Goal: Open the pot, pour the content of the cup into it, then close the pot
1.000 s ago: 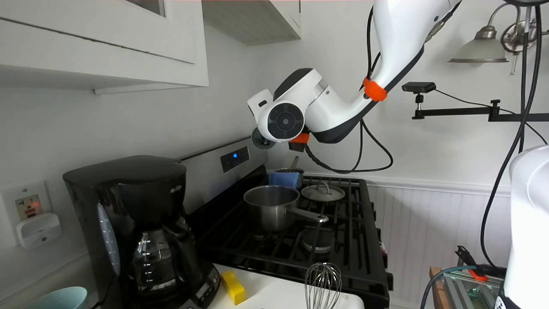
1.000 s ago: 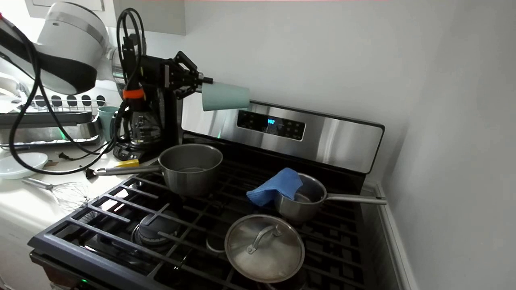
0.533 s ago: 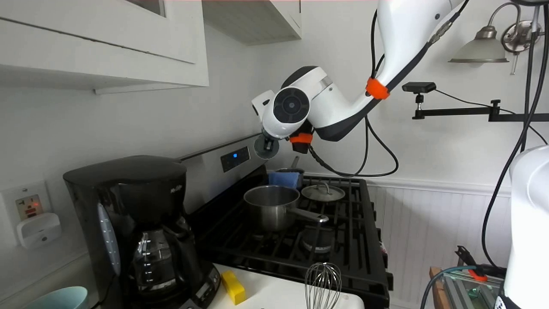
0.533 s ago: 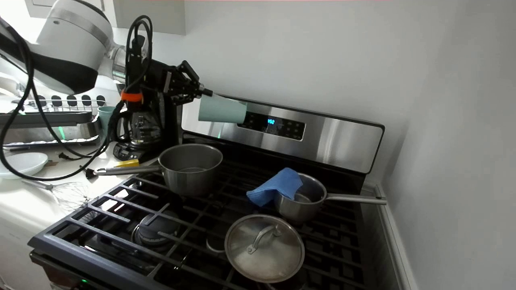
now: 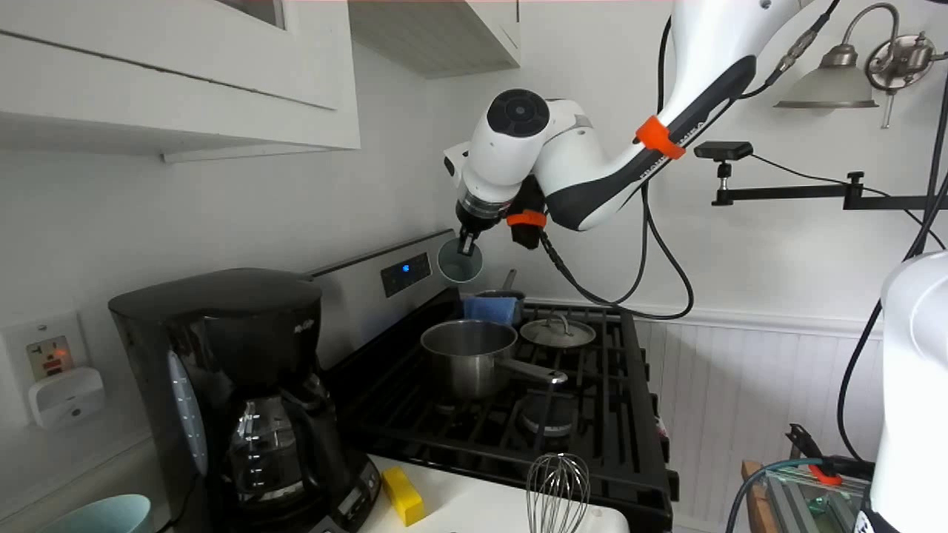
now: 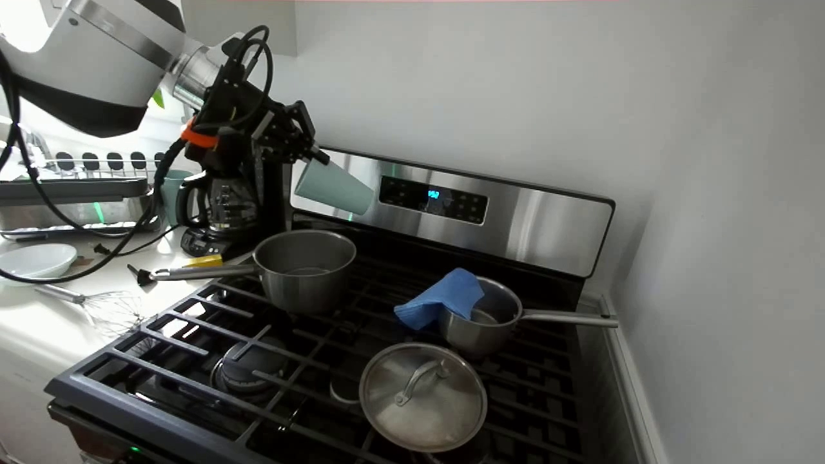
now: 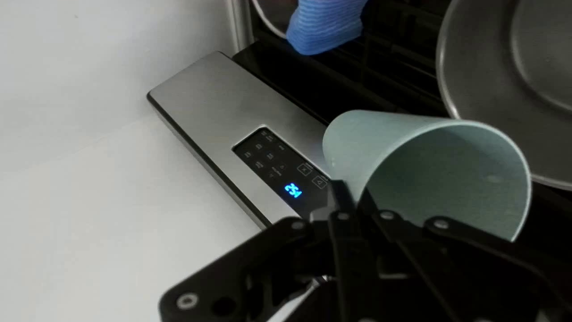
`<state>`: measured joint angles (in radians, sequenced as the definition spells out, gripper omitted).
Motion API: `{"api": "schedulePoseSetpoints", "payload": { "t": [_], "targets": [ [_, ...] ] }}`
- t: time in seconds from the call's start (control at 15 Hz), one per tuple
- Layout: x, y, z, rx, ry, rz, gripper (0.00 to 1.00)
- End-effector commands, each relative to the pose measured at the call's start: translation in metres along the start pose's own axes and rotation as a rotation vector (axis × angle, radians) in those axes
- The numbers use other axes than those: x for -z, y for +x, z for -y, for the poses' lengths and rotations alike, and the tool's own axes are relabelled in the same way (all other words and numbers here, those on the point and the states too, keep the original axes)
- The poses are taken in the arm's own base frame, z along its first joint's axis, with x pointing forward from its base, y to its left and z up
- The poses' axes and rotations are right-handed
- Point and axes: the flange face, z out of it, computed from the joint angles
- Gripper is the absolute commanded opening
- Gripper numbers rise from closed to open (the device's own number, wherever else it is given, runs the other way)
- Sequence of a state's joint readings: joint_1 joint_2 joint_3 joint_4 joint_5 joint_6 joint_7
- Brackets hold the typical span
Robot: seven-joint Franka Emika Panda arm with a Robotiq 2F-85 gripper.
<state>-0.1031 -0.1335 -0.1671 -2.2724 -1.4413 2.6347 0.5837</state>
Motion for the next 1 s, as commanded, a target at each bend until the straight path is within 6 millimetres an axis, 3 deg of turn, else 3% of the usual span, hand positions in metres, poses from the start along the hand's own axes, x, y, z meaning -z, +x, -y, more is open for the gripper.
{"api": "schedulePoseSetpoints", "payload": {
  "t": [0.0,0.53,0.93],
  "targets": [
    [0.013,0.000,-0.011,-0.034,0.138,-0.004,0.01],
    [0.038,0.004,0.013,-0.080,0.502,0.023,0.01],
    [0.063,0.014,0.000,-0.041,0.696,0.049,0.01]
  ]
}}
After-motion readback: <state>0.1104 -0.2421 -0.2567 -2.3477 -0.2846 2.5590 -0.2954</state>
